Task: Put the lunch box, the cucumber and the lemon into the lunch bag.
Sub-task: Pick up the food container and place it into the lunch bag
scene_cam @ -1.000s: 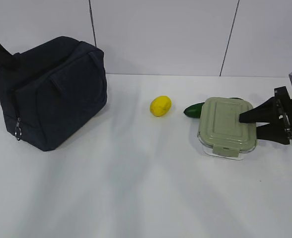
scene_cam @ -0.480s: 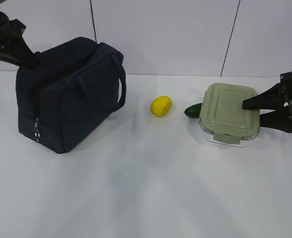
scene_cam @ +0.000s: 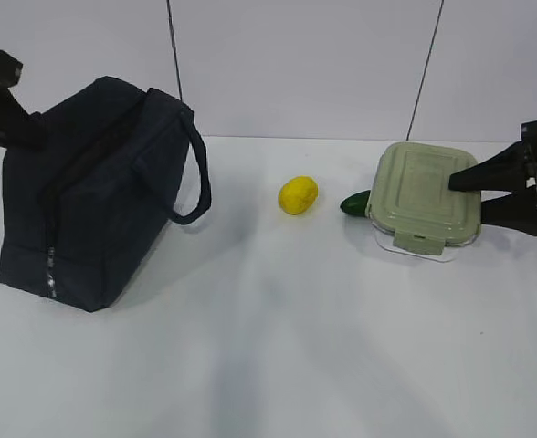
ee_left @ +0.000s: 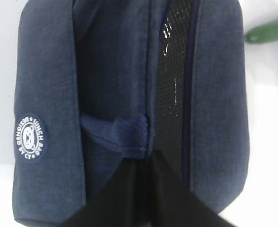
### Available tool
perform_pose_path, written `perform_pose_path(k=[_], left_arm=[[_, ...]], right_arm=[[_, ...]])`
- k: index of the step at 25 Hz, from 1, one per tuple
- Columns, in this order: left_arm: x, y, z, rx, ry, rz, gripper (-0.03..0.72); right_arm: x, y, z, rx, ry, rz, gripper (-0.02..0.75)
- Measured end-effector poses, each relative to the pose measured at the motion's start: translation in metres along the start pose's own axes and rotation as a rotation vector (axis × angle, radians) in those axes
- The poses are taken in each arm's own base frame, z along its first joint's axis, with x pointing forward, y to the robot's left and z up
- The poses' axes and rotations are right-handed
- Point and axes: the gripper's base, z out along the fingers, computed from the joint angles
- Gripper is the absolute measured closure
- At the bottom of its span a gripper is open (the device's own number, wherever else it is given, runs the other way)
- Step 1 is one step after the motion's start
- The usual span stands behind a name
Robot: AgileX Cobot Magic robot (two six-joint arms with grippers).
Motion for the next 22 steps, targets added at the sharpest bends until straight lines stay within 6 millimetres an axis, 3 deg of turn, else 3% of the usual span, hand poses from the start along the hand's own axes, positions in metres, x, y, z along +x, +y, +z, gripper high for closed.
perform_pose_path(k=[4,7,22], left_arm=[[0.033,-0.020,-0.004,0.021,-0.093,-0.033,0.676],[0.045,-0.030,0.000,0.051,-0.113,-0.058,0.676],[0.059,-0.087,0.025,0.157,-0.131,-0.002,0.676]], right_arm=[[0.000,0.004,-0.002,-0.001,-0.007,-0.007,0.333],[0.000,0.007,-0.004,-0.008,-0.011,0.005,0.333],[0.005,0.029,0.001,-0.026,0.005,-0.006,0.333]])
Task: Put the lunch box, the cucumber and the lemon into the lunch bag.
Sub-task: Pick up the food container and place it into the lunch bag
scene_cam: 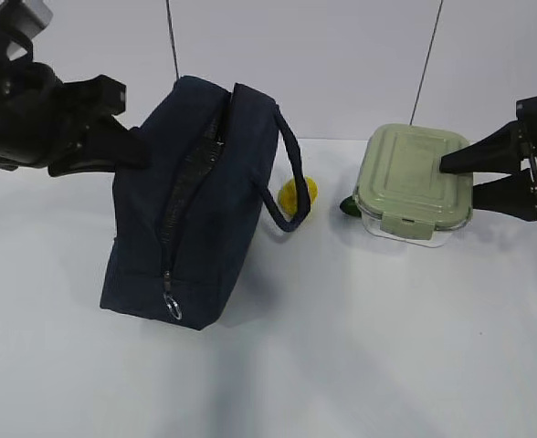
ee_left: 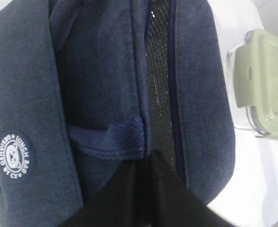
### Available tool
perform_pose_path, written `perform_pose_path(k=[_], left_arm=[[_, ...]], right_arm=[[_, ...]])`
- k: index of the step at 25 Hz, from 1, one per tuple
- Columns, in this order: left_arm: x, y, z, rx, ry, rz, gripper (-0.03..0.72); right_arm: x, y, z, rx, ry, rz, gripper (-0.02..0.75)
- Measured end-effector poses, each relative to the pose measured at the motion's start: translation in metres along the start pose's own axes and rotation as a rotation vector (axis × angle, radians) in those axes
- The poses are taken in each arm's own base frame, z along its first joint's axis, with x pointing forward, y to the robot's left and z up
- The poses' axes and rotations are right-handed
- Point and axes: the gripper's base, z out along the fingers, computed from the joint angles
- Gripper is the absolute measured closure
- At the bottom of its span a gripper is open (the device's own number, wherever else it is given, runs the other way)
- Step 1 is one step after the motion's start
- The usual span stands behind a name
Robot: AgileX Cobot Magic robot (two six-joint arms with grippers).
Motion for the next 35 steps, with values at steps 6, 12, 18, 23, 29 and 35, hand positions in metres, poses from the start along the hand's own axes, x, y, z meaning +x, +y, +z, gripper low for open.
perform_pose_path(k=[6,12,18,23,29,35], left_arm=[[0.024,-0.004,0.014,0.005,0.054,-0.042,0.676],[0.034,-0.017,0.019,0.014,0.010,-0.034,0.676],[0.038,-0.024,0.026,0.023,0.003,-0.044,0.676],[0.038,-0.024,0.026,0.021,-0.005,-0.041,0.676],[0.038,-0.024,0.026,0.020,-0.007,-0.042,0.676],[0.043,-0.032,0.029,0.033,-0.004,-0.020,0.676]], right_arm=[[-0.001,0.009,-0.004,-0.015,-0.025,-0.005,0.333],[-0.001,0.013,-0.005,-0.031,-0.039,0.015,0.333],[0.005,0.027,0.010,-0.061,-0.004,0.006,0.333],[0.008,0.049,0.010,-0.111,-0.023,-0.021,0.333],[0.007,0.065,0.005,-0.142,-0.049,-0.037,0.333],[0.007,0.093,0.020,-0.201,-0.018,-0.098,0.333]])
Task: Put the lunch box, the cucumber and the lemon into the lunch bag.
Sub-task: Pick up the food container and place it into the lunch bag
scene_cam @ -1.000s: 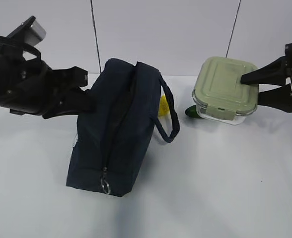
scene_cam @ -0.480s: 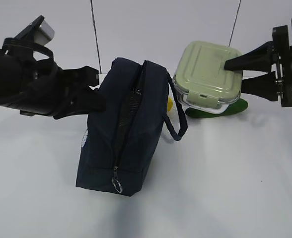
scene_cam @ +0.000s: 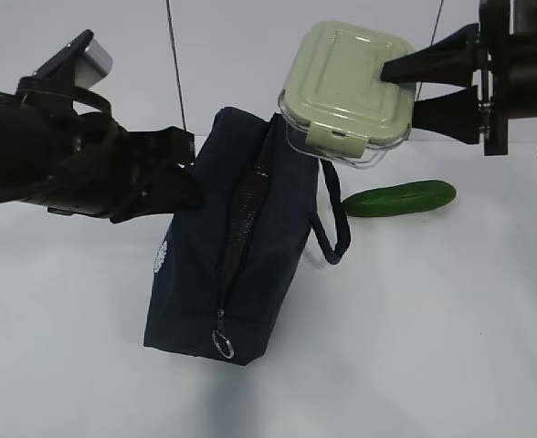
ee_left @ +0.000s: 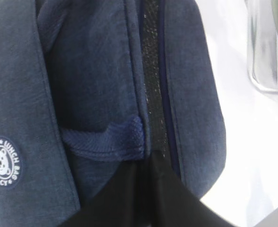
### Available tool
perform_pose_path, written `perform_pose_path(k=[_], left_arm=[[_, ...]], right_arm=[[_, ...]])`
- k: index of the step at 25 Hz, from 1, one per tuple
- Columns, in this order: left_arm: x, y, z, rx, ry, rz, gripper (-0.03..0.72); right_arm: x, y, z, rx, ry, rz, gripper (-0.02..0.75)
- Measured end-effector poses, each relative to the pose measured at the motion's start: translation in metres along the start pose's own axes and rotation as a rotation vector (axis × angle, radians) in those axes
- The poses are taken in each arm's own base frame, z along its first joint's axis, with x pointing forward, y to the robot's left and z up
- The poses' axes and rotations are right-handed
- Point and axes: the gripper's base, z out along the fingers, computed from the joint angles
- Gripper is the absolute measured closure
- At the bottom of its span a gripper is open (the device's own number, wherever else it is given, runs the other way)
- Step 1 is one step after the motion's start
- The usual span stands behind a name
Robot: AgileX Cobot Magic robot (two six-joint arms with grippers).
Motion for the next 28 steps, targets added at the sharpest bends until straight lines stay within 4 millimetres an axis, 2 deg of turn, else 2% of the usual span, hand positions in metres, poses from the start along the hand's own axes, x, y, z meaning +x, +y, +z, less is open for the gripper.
perform_pose_path(k=[4,10,17,24,28], left_arm=[[0.002,-0.003,0.001,0.004,-0.006,0.008,0.676],[0.001,-0.003,0.001,0.006,-0.007,0.002,0.676],[0.001,-0.005,0.001,0.009,-0.023,-0.014,0.676],[0.006,-0.018,0.005,0.020,-0.059,0.013,0.676],[0.007,-0.019,0.005,0.024,-0.058,0.009,0.676]], right_arm=[[-0.004,0.015,0.007,-0.039,0.009,-0.040,0.333],[-0.004,0.017,0.009,-0.049,0.012,-0.043,0.333],[0.003,0.010,0.029,-0.057,0.070,-0.032,0.333],[0.002,-0.001,0.036,-0.055,0.077,-0.022,0.333],[0.002,-0.008,0.039,-0.051,0.083,-0.024,0.333]])
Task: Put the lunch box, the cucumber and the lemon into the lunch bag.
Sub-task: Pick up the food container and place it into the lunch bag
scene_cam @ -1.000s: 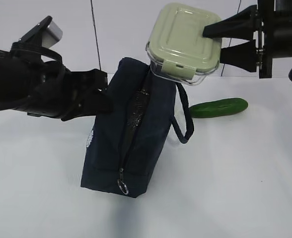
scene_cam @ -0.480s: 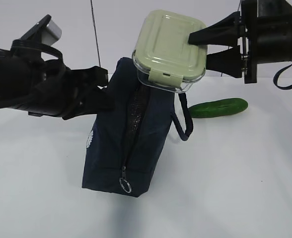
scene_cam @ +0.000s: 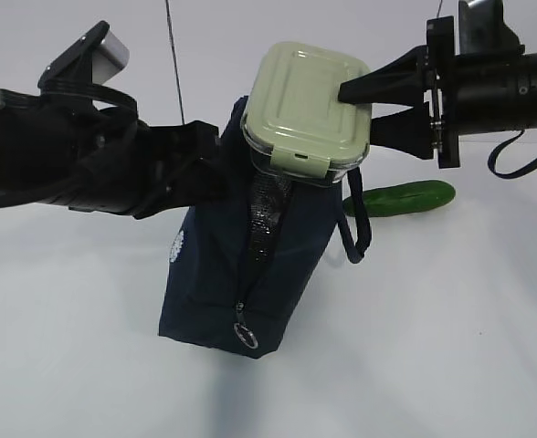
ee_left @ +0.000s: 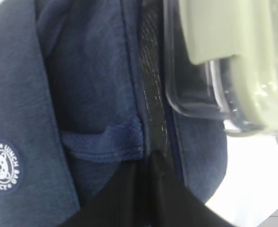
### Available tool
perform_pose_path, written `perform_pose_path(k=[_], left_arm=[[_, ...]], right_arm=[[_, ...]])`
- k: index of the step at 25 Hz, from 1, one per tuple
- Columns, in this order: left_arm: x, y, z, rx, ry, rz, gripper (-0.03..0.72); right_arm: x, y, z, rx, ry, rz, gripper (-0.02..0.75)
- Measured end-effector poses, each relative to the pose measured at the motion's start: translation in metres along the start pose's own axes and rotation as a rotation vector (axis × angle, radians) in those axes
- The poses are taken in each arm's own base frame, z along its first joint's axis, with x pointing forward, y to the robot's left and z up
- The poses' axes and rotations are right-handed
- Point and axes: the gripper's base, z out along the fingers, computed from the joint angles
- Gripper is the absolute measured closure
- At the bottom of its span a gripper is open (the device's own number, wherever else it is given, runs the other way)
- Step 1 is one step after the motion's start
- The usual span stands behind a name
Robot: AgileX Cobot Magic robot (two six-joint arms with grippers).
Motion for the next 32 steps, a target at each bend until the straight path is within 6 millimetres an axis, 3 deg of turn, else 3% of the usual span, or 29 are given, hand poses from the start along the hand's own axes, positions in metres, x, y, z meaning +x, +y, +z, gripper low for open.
perform_pose_path(k=[11,19,25,32], left_arm=[[0.003,-0.002,0.000,0.012,0.023,-0.005,0.676],[0.005,-0.002,0.000,0.019,0.045,-0.008,0.676],[0.005,-0.002,0.000,0.020,0.047,-0.008,0.677],[0.007,-0.003,0.000,0.028,0.065,-0.011,0.677]], right_arm=[[0.006,-0.032,0.010,0.078,0.095,0.006,0.333],[0.025,-0.030,0.029,0.135,0.246,-0.080,0.333],[0.028,-0.030,0.035,0.166,0.256,-0.104,0.333],[0.032,-0.048,0.047,0.185,0.274,-0.066,0.333]])
